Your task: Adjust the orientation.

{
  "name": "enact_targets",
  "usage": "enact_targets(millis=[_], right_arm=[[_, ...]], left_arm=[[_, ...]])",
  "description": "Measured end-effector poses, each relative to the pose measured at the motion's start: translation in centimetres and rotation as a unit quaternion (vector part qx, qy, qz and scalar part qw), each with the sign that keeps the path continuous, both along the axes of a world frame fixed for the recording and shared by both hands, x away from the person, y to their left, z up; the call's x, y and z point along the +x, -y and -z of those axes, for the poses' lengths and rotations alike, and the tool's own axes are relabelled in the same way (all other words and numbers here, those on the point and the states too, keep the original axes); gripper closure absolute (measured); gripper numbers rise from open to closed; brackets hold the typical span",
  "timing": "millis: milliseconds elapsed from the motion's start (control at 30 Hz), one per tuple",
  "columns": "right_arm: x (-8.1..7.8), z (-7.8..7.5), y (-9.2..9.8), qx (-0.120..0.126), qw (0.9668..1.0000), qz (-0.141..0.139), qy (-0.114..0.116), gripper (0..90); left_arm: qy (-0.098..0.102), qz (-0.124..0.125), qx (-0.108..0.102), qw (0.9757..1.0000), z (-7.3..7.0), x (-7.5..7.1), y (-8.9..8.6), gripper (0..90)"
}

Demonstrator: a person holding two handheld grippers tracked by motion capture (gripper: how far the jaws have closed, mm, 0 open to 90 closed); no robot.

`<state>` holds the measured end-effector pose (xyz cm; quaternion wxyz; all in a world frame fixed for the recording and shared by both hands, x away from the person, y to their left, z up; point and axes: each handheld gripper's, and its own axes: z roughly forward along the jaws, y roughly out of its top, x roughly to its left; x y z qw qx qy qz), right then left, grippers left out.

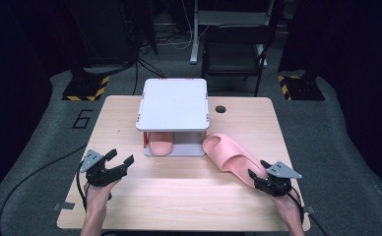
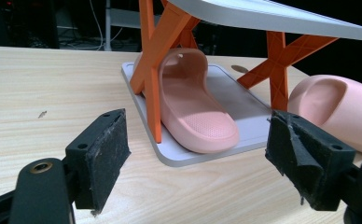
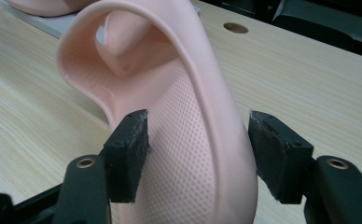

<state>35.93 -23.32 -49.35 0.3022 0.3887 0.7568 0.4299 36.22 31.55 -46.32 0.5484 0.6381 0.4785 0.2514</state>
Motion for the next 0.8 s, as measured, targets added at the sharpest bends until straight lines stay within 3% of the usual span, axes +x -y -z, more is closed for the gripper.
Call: enact_targets(millis=[133,367,800], right_arm=[[-0.1,0.1,0.1,0.001,1.0000,-0.005,0.005,37.1],[0.7,0.7,1.1,0.013,0.9994,0.013,-0.028,29.4],[0.3,0.8,1.7,0.036,0.9976,-0.002,-0.060,27.4]], left_arm=[[-0.002,0.000,0.000,1.0000,0.1,0.1,0.1,20.5],[-0.001,-0.002,-0.002,1.0000,0.1,0.1,0.0,20.5],[-0.002,-0.001,0.001,1.0000,0.1,0.1,0.0,20.5]])
